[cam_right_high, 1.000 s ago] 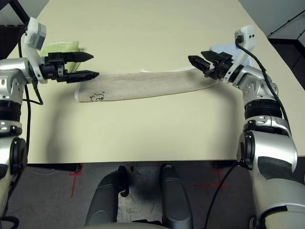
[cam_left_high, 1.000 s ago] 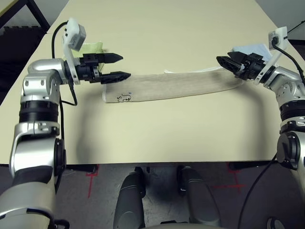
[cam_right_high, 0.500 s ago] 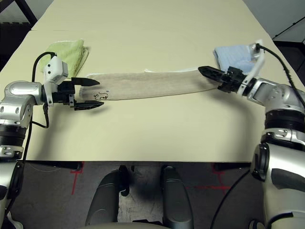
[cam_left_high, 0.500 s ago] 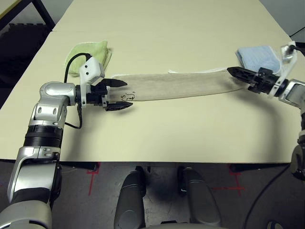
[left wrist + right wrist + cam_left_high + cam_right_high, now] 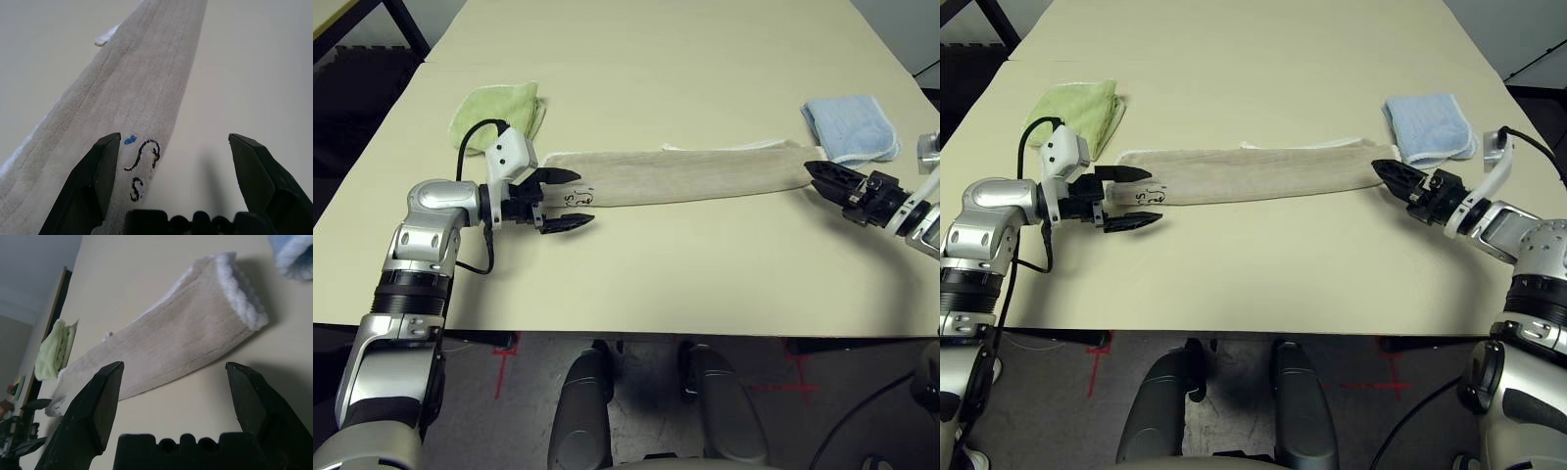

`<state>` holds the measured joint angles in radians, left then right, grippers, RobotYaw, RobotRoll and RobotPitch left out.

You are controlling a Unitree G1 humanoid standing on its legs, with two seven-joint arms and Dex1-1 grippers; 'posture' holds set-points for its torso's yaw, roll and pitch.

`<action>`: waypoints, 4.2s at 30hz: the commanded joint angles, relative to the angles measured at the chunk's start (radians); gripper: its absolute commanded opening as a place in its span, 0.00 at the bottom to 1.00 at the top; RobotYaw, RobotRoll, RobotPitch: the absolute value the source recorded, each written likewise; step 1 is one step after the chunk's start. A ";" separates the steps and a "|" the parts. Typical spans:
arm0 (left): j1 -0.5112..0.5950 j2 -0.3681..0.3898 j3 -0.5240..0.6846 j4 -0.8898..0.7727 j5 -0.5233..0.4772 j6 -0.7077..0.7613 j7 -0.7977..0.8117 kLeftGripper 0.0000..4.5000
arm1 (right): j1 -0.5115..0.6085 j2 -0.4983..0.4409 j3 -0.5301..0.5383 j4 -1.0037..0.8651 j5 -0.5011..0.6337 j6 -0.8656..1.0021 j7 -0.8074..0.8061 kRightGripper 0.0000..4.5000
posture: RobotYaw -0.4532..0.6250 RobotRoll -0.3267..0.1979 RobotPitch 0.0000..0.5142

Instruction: Fold the towel and set it aside.

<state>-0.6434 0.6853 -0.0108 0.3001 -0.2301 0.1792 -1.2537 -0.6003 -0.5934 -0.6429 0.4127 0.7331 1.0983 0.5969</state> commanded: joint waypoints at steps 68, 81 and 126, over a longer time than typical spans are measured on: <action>-0.029 0.003 -0.022 0.003 -0.005 0.021 -0.003 1.00 | -0.077 0.013 0.285 -0.158 0.055 -0.100 0.075 0.00 | 0.32 0.62 0.40; -0.047 0.003 -0.027 0.030 0.001 0.006 -0.007 1.00 | -0.087 0.101 0.465 -0.251 -0.012 -0.080 0.032 0.00 | 0.33 0.62 0.40; -0.042 -0.006 -0.046 0.015 0.004 0.016 0.004 1.00 | -0.166 0.194 0.853 -0.393 -0.359 -0.346 0.216 1.00 | 0.34 0.62 0.37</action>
<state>-0.6905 0.6830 -0.0403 0.3249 -0.2332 0.2002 -1.2485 -0.7636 -0.4007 0.2174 0.0348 0.3804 0.7782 0.8119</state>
